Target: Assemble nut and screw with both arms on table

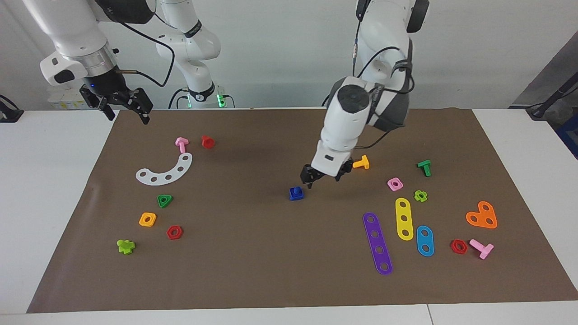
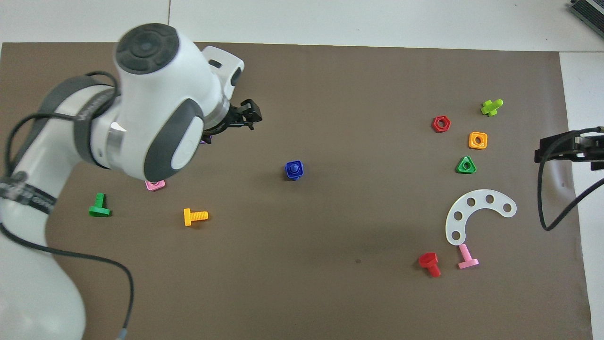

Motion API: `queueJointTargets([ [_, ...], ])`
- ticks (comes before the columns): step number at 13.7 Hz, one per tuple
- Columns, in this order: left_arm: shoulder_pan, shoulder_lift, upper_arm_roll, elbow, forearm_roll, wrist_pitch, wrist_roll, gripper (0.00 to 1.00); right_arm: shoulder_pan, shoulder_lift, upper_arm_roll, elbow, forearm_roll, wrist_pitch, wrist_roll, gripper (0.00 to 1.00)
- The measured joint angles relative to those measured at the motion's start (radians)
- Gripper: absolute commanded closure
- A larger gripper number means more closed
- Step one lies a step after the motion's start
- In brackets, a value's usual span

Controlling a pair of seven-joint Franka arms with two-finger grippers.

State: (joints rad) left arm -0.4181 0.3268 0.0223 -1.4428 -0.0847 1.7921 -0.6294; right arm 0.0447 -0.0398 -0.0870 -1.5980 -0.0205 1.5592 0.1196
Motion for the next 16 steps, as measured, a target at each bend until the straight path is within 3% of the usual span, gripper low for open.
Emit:
queueJointTargets([
  [4, 0.205, -0.097, 0.004, -0.007, 0.0, -0.168, 0.282, 0.0, 0.0, 0.0, 0.0, 0.0, 0.0, 0.0, 0.0, 0.0],
  [8, 0.325, -0.196, 0.005, -0.09, 0.0, -0.216, 0.485, 0.0, 0.0, 0.0, 0.0, 0.0, 0.0, 0.0, 0.0, 0.0],
  [11, 0.34, -0.272, 0.002, -0.14, 0.019, -0.215, 0.515, 0.0, 0.0, 0.0, 0.0, 0.0, 0.0, 0.0, 0.0, 0.0],
  [16, 0.333, -0.28, -0.021, -0.131, 0.104, -0.207, 0.618, 0.0, 0.0, 0.0, 0.0, 0.0, 0.0, 0.0, 0.0, 0.0],
])
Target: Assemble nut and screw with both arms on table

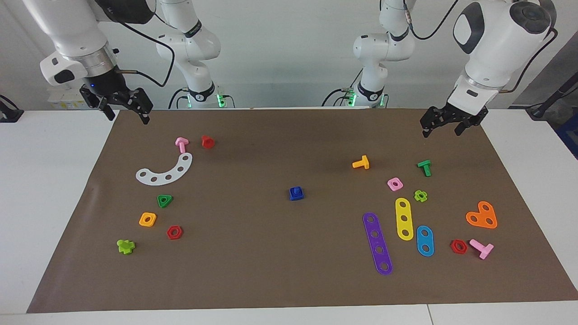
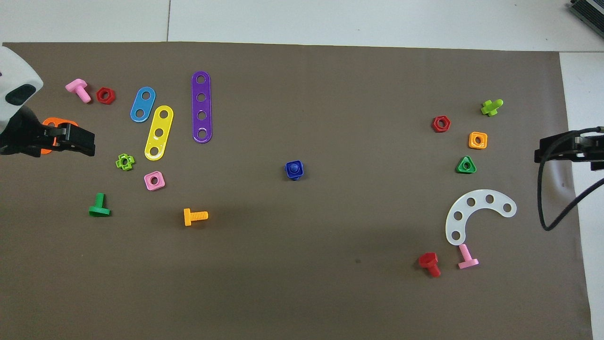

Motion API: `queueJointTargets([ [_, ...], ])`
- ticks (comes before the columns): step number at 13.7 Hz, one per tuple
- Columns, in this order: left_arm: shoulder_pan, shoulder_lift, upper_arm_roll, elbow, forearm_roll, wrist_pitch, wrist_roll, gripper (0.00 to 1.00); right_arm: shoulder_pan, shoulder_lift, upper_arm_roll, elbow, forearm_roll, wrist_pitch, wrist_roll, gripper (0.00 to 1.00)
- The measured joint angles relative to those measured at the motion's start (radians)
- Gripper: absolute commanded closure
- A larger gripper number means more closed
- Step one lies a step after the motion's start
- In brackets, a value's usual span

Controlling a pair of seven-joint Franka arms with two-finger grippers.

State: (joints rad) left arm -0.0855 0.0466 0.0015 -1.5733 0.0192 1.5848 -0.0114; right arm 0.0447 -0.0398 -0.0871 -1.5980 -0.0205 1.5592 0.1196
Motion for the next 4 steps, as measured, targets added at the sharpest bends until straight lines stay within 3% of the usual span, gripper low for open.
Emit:
queueJointTargets([
  [4, 0.0, -0.006, 0.004, 0.003, -0.035, 0.04, 0.025, 0.0, 0.0, 0.0, 0.0, 0.0, 0.0, 0.0, 0.0, 0.0],
])
